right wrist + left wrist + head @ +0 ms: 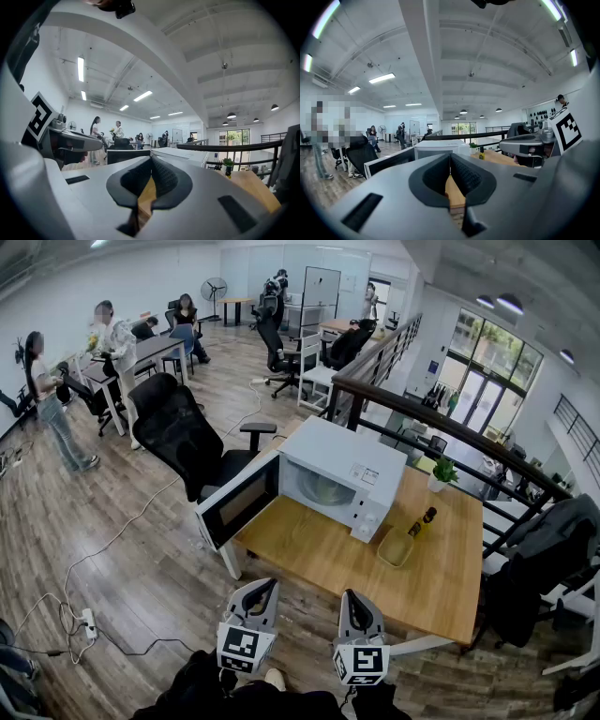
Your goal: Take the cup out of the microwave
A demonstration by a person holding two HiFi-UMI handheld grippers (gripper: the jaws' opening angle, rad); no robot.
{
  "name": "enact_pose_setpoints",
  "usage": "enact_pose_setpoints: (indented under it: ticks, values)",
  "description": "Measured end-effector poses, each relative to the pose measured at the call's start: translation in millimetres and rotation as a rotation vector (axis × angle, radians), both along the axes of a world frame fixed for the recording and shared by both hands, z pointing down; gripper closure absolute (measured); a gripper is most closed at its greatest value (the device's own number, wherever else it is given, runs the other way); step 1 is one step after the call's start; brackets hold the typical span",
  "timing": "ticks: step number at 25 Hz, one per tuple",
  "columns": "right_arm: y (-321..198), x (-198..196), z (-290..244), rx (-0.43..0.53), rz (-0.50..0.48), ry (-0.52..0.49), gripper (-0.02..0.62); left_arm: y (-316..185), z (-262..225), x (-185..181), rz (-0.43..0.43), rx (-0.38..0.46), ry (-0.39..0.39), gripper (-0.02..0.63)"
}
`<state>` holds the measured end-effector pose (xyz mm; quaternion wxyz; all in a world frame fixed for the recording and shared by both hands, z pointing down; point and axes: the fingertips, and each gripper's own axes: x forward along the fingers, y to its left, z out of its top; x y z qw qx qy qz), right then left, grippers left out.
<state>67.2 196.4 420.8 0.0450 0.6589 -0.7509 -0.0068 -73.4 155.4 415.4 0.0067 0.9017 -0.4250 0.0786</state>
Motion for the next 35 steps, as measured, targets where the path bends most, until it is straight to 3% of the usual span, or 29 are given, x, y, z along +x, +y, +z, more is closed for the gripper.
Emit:
enact_pose_setpoints:
  ticks: [22,35]
  values:
    - [-27,-3,9,-0.021,0.032,0.011,0.58,-31,4,-5,0.013,-0.01,0.009,0.581]
    - [-108,16,20,-0.032,0.016,-0.013,0.58,-109,12,13,-0.013,-0.01,-0.009,0.581]
